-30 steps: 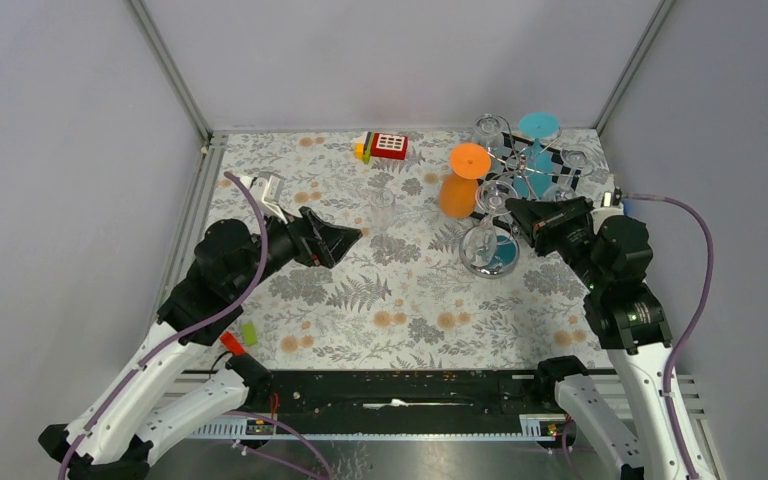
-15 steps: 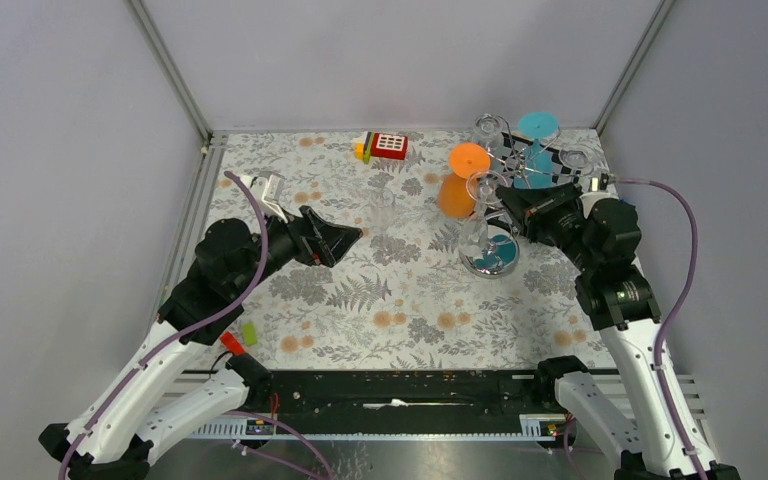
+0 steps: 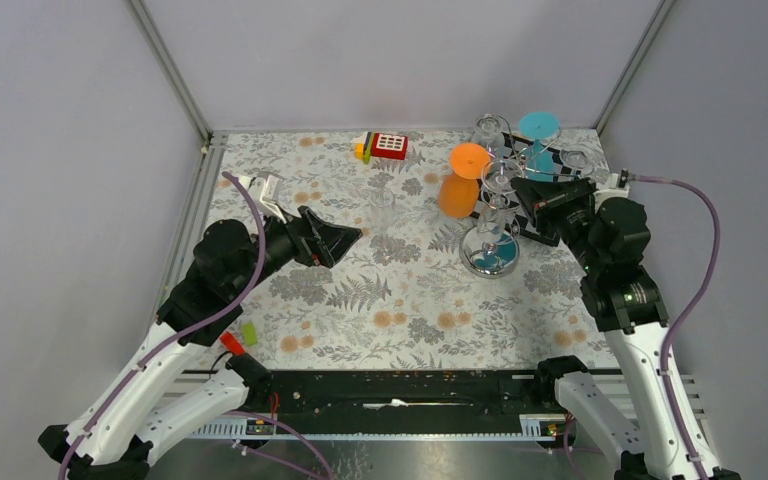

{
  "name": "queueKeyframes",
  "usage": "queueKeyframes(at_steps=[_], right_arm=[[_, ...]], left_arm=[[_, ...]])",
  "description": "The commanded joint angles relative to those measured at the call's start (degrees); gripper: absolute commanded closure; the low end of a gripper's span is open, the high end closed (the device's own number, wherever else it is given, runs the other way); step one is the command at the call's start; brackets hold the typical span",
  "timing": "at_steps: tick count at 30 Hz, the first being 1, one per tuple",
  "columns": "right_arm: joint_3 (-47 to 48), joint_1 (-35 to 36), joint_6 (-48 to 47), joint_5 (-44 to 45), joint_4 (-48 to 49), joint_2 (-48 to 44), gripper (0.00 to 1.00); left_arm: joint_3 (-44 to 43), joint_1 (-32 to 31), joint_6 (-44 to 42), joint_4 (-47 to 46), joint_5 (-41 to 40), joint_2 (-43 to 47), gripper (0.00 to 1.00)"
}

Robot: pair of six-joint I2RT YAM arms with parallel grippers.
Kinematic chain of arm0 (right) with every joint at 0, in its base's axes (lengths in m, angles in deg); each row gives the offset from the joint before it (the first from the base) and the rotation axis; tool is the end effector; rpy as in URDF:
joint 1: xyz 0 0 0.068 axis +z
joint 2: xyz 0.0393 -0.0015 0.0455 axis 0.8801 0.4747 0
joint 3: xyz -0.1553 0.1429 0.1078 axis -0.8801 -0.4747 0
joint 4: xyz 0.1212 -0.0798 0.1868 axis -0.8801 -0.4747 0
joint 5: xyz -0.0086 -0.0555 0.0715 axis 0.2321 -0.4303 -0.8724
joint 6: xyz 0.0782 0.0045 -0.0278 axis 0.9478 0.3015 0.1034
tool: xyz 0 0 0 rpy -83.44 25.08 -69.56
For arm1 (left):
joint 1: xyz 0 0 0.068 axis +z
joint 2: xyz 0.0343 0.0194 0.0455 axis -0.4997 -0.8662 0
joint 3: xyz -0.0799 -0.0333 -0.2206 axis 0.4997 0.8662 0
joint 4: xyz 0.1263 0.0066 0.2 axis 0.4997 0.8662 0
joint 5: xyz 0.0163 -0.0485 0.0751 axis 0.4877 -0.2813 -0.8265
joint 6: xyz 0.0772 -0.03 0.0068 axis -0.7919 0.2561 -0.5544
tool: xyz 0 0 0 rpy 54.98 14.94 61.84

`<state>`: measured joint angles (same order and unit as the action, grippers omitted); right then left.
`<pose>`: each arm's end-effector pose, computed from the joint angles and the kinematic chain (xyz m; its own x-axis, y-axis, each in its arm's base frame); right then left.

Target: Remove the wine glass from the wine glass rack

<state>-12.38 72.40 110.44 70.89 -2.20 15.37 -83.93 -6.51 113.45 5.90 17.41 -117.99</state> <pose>0.1972 0.0462 0.3744 -0.2949 0.9172 -0.2679 -0.0702 0.2588 0.9634 0.1513 -0.1234 0.3552 -0.4604 -0.3624 -0.8104 0.5237 0.6263 -0.5775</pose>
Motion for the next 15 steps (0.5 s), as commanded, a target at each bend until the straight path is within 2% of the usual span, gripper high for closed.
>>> queueKeyframes(at_steps=[1, 5, 15], right_arm=[[4.2, -0.28, -3.13, 6.52, -1.65, -2.85, 1.0], [4.97, -0.27, -4.28, 9.78, -4.46, -4.16, 1.0], [4.59, -0.28, -4.76, 9.1, -10.41, -11.3, 1.0]], left_arm=[[-0.82, -0.25, 0.68, -3.91, 1.39, 0.61, 0.06], [-0.82, -0.25, 1.04, -4.0, 1.9, 0.42, 0.06], [-0.82, -0.25, 0.35, -4.22, 3.45, 0.59, 0.06]])
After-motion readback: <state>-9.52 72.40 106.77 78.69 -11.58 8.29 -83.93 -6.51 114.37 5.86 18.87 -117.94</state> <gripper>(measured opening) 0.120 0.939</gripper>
